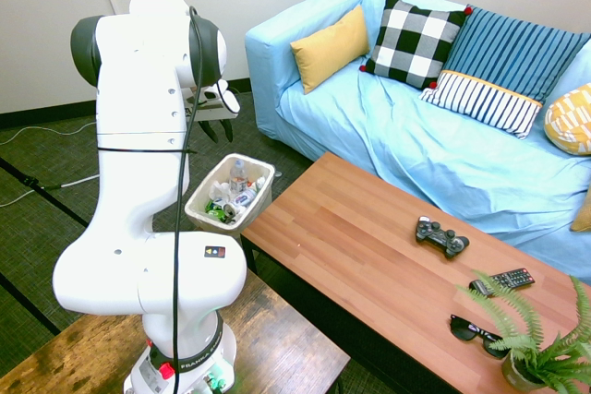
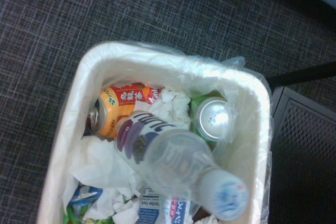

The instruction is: Throw the bottle in the trash bin

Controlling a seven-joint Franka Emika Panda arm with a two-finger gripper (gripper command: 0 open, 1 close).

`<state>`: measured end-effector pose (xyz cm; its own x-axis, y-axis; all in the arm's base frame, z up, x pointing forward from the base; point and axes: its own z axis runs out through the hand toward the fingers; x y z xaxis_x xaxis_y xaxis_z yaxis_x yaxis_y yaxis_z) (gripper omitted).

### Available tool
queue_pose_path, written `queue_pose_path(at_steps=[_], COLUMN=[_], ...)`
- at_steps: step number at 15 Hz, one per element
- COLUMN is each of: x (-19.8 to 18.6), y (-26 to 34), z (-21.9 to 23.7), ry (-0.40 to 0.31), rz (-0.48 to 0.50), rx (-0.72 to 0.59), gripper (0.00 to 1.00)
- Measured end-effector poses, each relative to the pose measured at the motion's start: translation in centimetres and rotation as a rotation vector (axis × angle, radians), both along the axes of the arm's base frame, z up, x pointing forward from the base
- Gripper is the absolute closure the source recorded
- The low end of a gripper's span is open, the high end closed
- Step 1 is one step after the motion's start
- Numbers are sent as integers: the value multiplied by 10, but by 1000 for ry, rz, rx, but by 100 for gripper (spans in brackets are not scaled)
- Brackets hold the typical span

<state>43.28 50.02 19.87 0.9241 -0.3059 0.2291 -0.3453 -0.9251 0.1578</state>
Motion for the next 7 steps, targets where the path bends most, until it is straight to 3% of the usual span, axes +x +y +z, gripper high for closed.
queue_pose_path(at_steps=[7], x=[0], y=[-1], z=[2], ry=[4], rz=[-5], rx=[-3], gripper=[0])
